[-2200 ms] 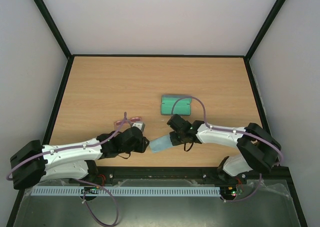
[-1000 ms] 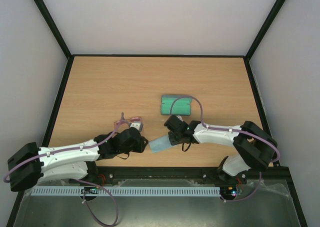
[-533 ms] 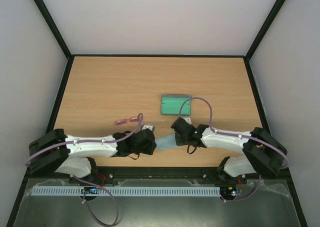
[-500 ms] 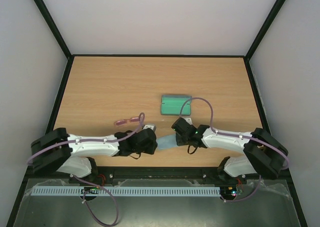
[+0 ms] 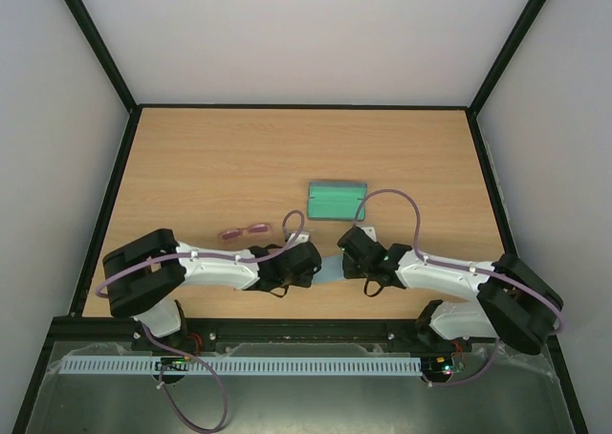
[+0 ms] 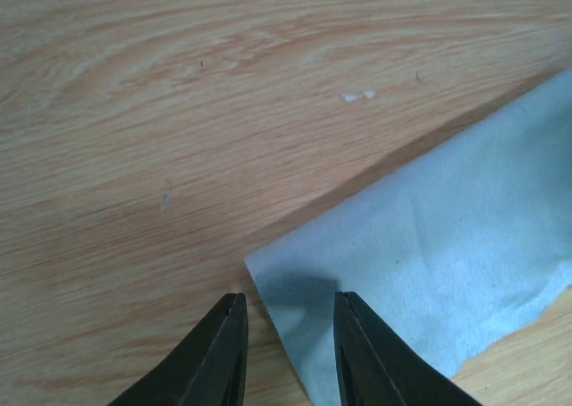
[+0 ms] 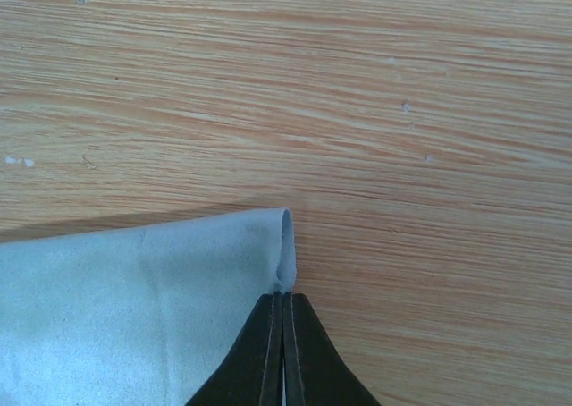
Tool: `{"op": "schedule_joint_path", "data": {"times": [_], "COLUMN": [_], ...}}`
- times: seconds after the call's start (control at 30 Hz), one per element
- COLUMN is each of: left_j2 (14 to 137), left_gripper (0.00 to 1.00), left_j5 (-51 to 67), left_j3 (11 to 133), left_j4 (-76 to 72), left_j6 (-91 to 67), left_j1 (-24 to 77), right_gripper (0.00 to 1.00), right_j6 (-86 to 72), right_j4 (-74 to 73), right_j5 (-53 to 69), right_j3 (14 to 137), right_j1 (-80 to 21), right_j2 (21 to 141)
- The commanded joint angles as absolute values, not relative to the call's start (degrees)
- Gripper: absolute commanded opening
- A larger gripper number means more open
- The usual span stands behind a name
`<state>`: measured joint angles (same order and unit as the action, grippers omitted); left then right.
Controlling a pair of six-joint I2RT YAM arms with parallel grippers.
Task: Organize the sunglasses
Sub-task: Pick up the glasses cleaning cloth from the center of the board.
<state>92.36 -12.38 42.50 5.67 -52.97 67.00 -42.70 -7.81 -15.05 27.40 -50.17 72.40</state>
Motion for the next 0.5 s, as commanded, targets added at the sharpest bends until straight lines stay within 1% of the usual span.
{"op": "schedule_joint_path", "data": {"times": [0.0, 0.1, 0.47], "left_j2": [94.7, 95.7, 97.3], "left_gripper": [0.28, 0.23, 0.18], "left_j5": [-14.0, -13.8, -12.9], "left_j3": [43.6, 43.7, 42.4], "left_j4": [8.1, 8.3, 6.8], "left_j6": [-54.3, -54.8, -56.7], "left_j1": [67.6, 67.7, 68.7], "right_gripper": [0.01, 0.01, 0.01], "right_j6": [-42.9, -42.8, -42.6], "right_j4": [-9.2, -8.9, -8.4], "right_j5": [-15.5, -15.2, -14.3], "right_j3": [25.5, 25.2, 24.8], "right_j1": [-49.4, -49.1, -48.9], "right_j2": [71.0, 70.4, 70.0]}}
